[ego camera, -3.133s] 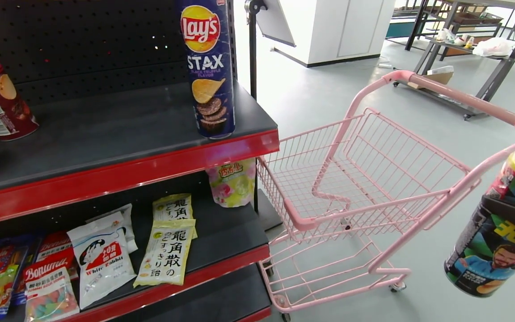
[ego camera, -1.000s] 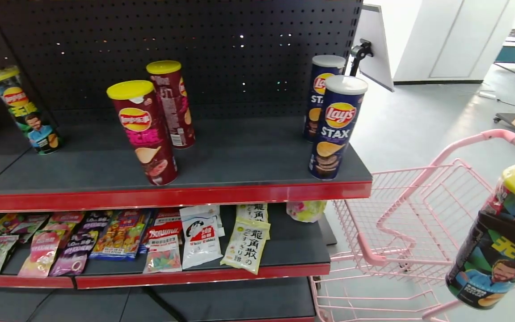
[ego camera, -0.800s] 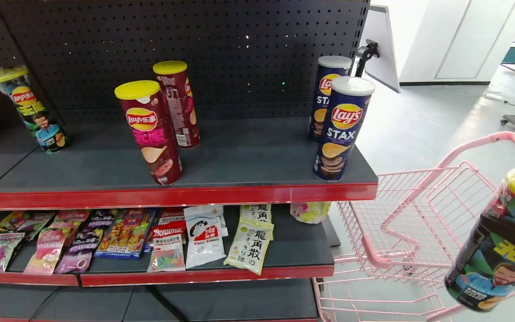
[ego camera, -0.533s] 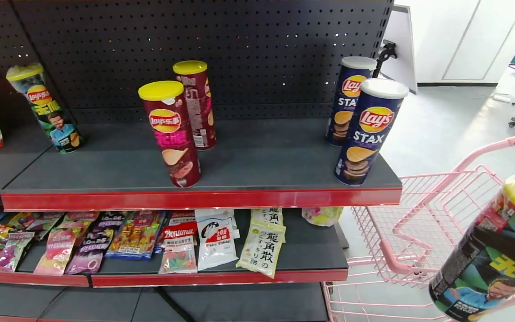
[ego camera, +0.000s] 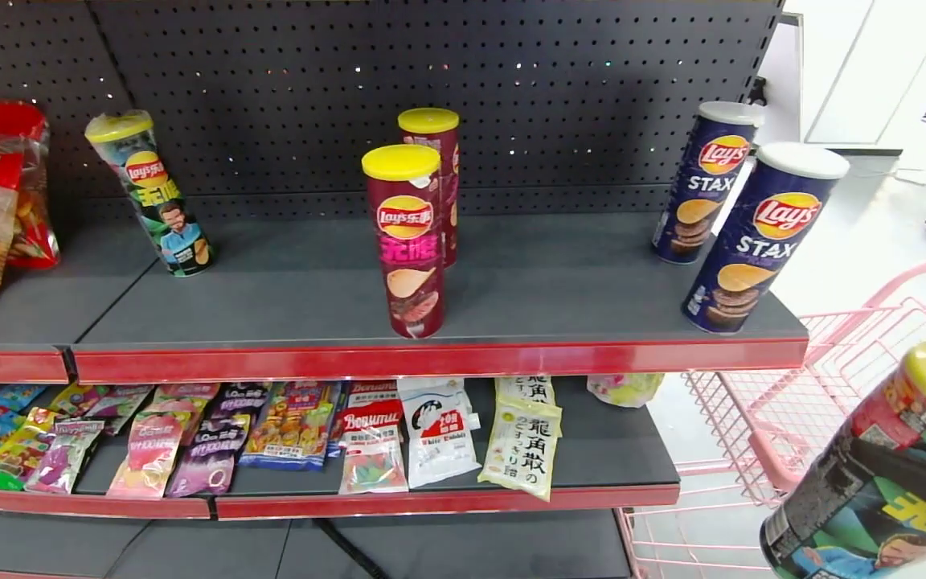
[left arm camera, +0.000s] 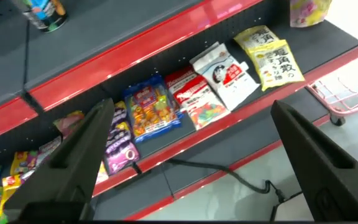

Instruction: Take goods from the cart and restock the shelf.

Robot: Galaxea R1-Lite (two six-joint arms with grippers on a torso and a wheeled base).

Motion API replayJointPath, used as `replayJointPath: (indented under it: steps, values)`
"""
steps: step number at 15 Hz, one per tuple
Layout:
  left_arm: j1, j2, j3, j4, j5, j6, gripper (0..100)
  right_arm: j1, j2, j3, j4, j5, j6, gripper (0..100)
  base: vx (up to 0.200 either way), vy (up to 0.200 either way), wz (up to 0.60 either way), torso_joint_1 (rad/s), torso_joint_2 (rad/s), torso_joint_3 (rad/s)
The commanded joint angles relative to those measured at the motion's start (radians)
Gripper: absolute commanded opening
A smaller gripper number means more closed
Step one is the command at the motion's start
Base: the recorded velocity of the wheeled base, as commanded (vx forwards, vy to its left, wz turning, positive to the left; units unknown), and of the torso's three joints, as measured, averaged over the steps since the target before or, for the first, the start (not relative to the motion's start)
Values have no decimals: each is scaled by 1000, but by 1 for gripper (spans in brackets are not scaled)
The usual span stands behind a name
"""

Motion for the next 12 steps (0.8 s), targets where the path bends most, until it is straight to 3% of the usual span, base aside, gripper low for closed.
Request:
replayJointPath:
  steps: [1, 12]
  values:
    - [0, -1, 1, 0, 0, 0, 100, 3, -10, 3, -2, 3, 1, 0, 0, 200, 0, 2, 7, 7]
    - [0, -12, 1, 0, 2, 9, 100, 3, -8, -28, 1, 107, -5, 0, 0, 200, 0, 2, 3, 3]
